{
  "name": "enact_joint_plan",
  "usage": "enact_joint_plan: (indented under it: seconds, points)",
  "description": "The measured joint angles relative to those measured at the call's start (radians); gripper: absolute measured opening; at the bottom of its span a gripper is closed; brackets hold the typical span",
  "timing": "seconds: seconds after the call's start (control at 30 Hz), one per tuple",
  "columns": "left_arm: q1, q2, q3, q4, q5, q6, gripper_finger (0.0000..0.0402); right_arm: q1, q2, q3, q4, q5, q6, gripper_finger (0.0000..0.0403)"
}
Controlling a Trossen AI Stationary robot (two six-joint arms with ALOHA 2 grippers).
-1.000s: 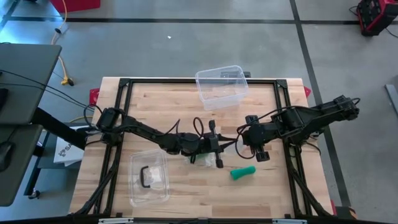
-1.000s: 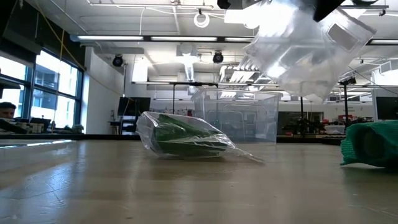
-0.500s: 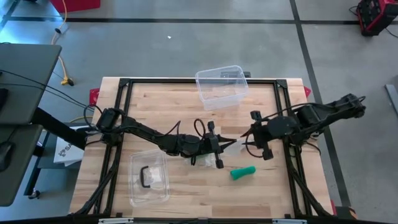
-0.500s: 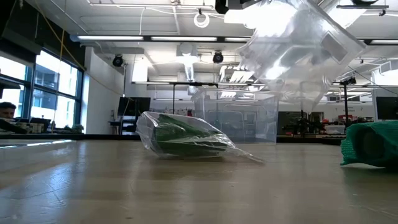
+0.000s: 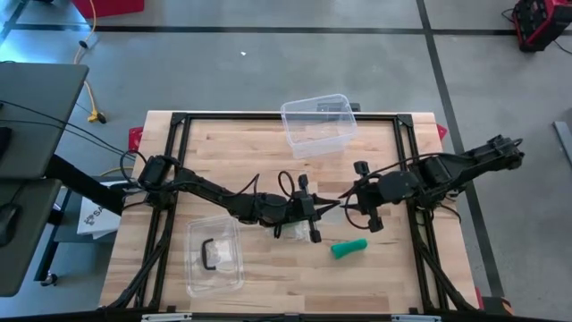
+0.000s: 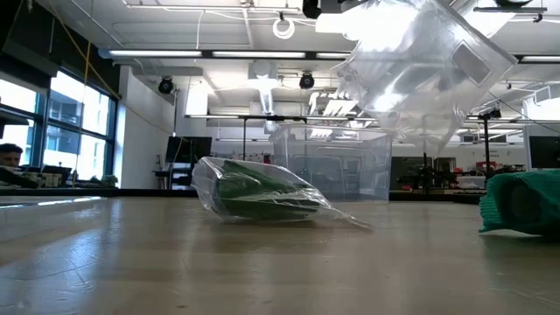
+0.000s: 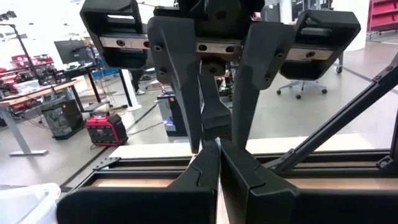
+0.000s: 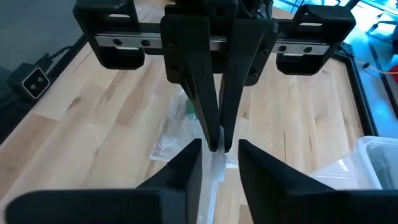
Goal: Roll bandage
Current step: Open the transparent zip bag
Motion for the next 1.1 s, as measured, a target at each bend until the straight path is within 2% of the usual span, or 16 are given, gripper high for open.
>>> enact_joint_plan:
  seconds: [0.3, 0.6, 1.1]
  points:
    - [-0.009, 0.000, 0.000, -0.003, -0.004, 0.025, 0.0000, -0.005, 0.011, 0.000, -0.021, 0.000, 0.000, 0.0010]
    - [-0.042, -0.029, 0.000, -0.014, -0.046, 0.062, 0.0000, -0.005, 0.011, 0.002, -0.094, 0.000, 0.045, 0.0008]
    - [-0.091, -0.071, 0.000, -0.038, -0.095, 0.115, 0.0000, 0.004, 0.012, 0.002, -0.315, -0.004, 0.152, 0.0002]
